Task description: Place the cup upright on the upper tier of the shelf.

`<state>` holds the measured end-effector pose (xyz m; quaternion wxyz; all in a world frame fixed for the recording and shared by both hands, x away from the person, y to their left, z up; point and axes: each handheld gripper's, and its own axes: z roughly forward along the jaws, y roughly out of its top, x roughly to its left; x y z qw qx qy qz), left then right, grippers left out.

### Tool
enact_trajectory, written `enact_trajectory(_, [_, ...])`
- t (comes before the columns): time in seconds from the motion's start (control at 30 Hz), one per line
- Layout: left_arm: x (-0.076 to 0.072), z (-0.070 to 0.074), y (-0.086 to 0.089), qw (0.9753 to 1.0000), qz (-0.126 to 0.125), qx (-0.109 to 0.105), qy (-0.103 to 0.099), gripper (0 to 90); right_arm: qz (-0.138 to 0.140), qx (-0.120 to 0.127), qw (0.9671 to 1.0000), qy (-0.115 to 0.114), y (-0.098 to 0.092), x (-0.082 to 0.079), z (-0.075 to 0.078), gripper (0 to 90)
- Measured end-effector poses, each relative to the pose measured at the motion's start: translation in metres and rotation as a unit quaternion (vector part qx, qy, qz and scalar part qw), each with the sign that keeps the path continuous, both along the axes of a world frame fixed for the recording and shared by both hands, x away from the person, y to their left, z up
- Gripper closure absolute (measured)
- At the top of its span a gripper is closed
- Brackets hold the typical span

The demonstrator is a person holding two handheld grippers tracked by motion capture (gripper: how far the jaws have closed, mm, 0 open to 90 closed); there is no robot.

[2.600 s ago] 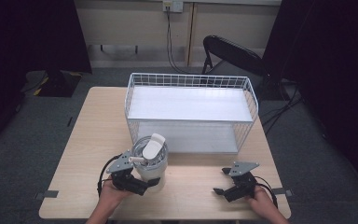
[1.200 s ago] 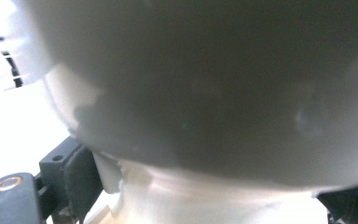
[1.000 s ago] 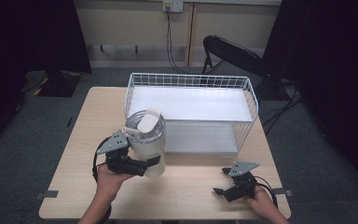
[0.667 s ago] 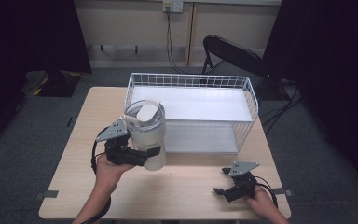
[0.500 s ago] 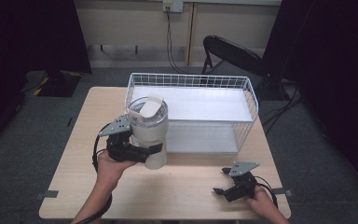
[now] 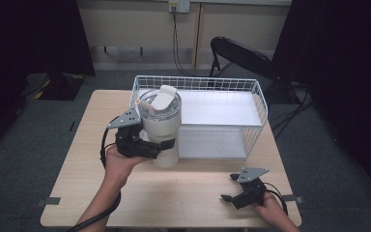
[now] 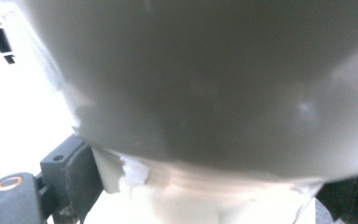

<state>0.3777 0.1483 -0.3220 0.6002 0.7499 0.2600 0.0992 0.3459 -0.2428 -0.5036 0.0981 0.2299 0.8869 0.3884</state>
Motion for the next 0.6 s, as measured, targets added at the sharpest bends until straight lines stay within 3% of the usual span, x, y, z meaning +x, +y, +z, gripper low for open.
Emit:
enact_trajectory(0.23, [0.006, 0.013, -0.007, 0.9999, 0.002, 0.012, 0.0, 9.2, 0.0, 0.0, 1.0, 0.0, 0.0, 0.0, 0.0, 12.9])
enact_trajectory(0.47, [0.01, 0.028, -0.012, 1.0, -0.001, 0.0, 0.004, 9.3, 0.0, 0.0, 1.0, 0.0, 0.0, 0.0, 0.0, 12.9])
enact_trajectory(0.6, [0.014, 0.039, -0.015, 1.0, -0.004, 0.006, 0.005, 9.3, 0.0, 0.001, 1.0, -0.001, 0.0, 0.0, 0.0, 12.9])
